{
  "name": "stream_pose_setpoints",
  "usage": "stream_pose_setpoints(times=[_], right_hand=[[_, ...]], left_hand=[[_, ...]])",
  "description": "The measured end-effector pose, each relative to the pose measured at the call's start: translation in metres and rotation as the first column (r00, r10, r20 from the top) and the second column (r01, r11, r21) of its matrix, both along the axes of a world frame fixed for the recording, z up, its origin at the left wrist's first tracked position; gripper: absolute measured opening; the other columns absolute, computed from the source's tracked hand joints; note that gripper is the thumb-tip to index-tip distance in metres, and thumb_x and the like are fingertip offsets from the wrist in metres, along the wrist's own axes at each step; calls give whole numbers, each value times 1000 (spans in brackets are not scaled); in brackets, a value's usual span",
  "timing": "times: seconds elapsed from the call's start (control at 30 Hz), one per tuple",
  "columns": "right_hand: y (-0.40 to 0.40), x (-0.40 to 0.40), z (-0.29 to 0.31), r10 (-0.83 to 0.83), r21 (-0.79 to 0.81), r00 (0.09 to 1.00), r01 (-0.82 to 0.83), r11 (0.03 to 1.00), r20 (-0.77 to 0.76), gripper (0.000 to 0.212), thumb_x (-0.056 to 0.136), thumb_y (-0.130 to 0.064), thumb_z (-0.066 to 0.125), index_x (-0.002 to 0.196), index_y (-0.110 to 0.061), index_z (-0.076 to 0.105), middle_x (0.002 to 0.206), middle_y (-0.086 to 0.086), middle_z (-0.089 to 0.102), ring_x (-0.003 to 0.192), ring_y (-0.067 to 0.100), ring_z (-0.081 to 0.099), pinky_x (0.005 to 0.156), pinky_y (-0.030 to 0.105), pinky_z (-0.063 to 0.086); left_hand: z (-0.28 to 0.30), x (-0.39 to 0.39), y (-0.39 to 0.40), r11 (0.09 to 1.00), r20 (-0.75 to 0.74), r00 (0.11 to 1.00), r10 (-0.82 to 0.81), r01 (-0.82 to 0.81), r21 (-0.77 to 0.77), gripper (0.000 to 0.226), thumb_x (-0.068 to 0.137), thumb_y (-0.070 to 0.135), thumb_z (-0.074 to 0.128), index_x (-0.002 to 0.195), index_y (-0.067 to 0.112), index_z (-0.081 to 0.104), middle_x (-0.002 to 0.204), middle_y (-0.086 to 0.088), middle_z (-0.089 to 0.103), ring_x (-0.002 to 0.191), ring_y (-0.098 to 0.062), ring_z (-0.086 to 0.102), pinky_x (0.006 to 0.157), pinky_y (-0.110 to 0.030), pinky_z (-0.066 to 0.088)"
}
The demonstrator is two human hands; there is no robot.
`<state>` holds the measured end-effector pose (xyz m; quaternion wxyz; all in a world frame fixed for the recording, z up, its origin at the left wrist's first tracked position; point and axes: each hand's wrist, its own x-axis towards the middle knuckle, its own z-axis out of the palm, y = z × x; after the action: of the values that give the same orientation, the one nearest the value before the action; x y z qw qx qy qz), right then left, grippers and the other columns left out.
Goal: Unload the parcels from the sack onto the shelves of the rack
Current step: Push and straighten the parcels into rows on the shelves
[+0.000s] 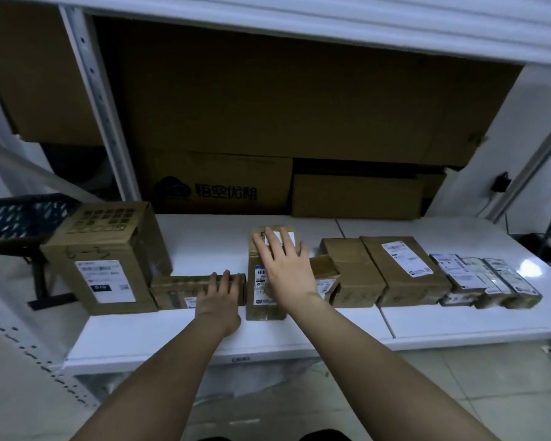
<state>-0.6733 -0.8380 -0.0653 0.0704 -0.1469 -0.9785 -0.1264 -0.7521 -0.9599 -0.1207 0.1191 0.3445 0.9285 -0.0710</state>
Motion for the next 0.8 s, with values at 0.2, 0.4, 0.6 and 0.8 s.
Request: stream_pose_setpoints(times=[0.2,0.4,0.6,0.8], right_hand=[[-1,-4,-7,2,52,999,0,999,-39,92,90,-27,62,155,-18,-2,162,10,9,147,36,10,109,53,28],[1,-13,-10,-20,46,995,25,999,-101,91,79,-28,74,153,-19,22,156,10,31,142,35,29,102,51,39],[5,-18,-8,-26,33,995,30,999,-98,84,87,-28,66,154,-19,15,158,10,25,145,35,23,104,51,37],[10,-25,-8,-26,37,994,30,999,-103,85,87,-25,66,154,-19,16,158,9,24,145,35,23,105,50,36]], left_hand=[[1,0,-1,1000,-2,1000,-13,13,-4,83,93,31,48,153,19,-9,161,-6,-10,147,-32,-7,118,-50,11],[2,0,-1,1000,6,1000,-7,7,-13,86,92,31,50,153,19,-10,160,-6,-11,147,-32,-8,118,-52,11],[1,0,-1,1000,19,1000,1,-1,-9,86,91,31,51,153,20,-8,160,-5,-11,147,-31,-9,118,-51,12],[0,0,-2,1000,9,1000,-8,8,-6,86,91,31,51,153,20,-9,161,-5,-10,147,-32,-8,118,-50,14]])
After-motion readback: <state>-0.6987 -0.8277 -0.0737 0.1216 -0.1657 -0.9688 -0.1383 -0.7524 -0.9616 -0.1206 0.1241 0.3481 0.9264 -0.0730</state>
